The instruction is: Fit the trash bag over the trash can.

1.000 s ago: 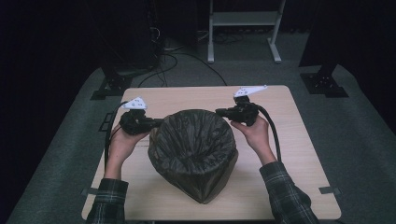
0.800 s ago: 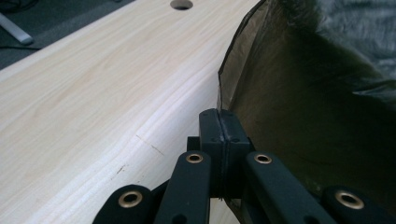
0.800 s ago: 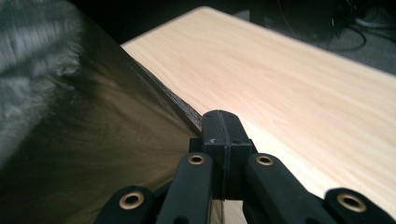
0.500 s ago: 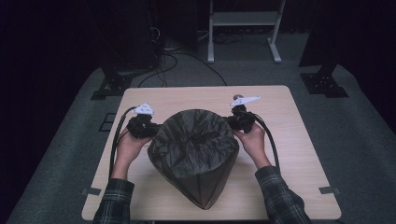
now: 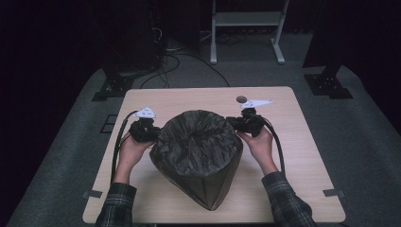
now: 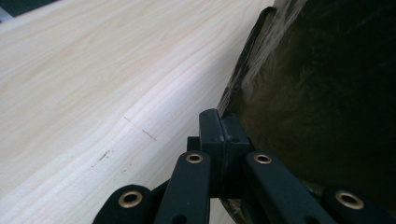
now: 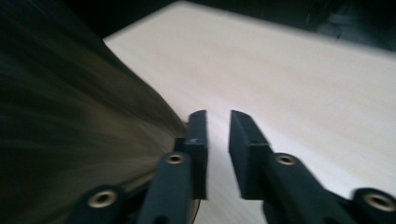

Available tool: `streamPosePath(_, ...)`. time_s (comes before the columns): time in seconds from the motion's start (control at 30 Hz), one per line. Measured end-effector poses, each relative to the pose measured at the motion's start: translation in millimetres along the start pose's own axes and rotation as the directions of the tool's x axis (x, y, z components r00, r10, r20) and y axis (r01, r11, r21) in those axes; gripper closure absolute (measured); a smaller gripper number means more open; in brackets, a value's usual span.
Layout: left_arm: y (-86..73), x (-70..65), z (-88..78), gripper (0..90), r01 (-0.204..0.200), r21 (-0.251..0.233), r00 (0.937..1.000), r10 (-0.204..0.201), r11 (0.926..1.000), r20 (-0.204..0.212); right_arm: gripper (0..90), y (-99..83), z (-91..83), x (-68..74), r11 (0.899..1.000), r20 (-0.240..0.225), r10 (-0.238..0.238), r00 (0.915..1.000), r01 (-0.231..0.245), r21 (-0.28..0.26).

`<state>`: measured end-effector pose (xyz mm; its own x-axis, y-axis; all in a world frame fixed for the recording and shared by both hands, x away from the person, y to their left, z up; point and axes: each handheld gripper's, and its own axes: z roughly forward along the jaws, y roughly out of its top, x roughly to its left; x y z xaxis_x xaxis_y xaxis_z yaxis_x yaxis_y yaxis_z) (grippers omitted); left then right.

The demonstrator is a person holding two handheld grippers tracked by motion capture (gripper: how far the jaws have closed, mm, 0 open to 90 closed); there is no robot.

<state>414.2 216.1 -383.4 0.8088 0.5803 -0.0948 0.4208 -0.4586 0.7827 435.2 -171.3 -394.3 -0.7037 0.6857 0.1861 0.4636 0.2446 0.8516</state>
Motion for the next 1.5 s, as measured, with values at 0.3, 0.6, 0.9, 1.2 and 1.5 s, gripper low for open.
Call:
streamPosePath(0.3,1.3,-0.5,-11.1,89.9,0.001,-0.025,1.0000,-0.001,0.9997,0.006,59.1,31.9,-81.2,35.3,0.989,-0.091,-0.067,0.9936,0.053,-0.141)
streamPosePath(0.6,1.7,-1.9,-18.2,89.9,-0.001,-0.024,1.0000,0.001,0.9997,0.005,48.8,20.8,-120.1,107.3,0.976,-0.284,-0.173,0.9433,0.125,-0.178)
streamPosePath(0.9,2.5,-4.6,-14.6,89.8,-0.004,-0.018,0.9999,0.004,0.9998,0.014,43.9,4.4,-104.4,164.2,0.964,-0.391,-0.264,0.8819,0.225,-0.142)
streamPosePath(1.2,2.3,-4.8,-11.6,89.9,-0.005,-0.008,0.9997,0.005,1.0000,0.023,50.6,1.8,-89.4,187.1,0.950,-0.408,-0.311,0.8582,0.290,-0.115)
streamPosePath(1.5,2.2,-5.0,-11.3,89.8,0.000,-0.005,0.9997,0.000,1.0000,0.024,73.4,-5.1,-84.7,200.4,0.929,-0.359,-0.363,0.8599,0.363,-0.069)
